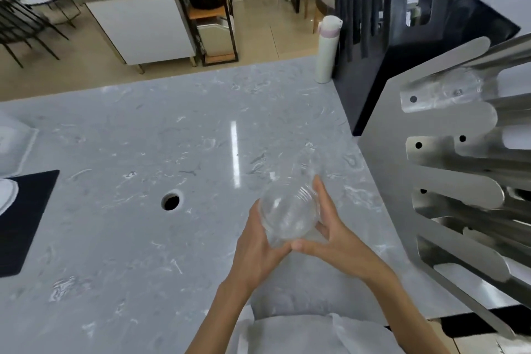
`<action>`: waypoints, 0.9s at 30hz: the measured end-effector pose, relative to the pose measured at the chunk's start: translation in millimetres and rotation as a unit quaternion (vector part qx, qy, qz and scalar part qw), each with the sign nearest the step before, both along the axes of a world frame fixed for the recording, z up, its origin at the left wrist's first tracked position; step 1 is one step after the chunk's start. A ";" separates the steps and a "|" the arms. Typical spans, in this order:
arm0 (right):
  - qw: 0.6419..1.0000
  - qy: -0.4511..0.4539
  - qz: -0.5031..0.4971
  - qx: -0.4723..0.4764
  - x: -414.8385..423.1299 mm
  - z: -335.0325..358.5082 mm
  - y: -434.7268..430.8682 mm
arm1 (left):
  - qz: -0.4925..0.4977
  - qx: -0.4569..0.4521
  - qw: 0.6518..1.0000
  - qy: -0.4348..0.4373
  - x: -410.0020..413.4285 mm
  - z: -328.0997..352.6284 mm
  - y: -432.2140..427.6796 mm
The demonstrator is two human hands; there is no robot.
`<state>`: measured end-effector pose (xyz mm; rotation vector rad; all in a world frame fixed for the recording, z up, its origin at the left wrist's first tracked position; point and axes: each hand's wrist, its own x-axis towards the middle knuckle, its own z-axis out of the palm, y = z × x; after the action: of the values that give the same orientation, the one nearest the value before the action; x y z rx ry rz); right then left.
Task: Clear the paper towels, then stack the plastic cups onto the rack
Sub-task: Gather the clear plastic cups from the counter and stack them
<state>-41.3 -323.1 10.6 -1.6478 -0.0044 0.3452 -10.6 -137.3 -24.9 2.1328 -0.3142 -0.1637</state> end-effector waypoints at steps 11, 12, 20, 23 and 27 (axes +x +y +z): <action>0.988 -0.061 -0.002 -0.142 80.5 21.6 -14.2 | 0.106 -0.017 0.993 0.055 -2.9 -12.5 13.2; 0.973 -0.090 -0.007 -0.211 97.4 16.6 -15.9 | 0.118 -0.018 0.991 0.057 -2.6 -12.7 15.7; 0.833 -0.093 0.035 -0.545 148.5 -45.2 -27.4 | 0.151 -0.005 0.987 0.057 -5.4 -16.4 29.3; 0.888 -0.104 -0.091 -0.438 138.0 -42.2 -43.4 | 0.167 -0.013 0.983 0.072 -5.4 -18.9 30.5; 0.947 0.068 -0.301 0.087 111.4 -22.8 -59.4 | 0.149 -0.014 0.986 0.068 -1.3 -20.0 25.1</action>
<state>70.1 -382.5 -12.2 -1.3682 0.5473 -0.0140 -11.9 -112.2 -45.0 2.1012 0.0830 -0.1303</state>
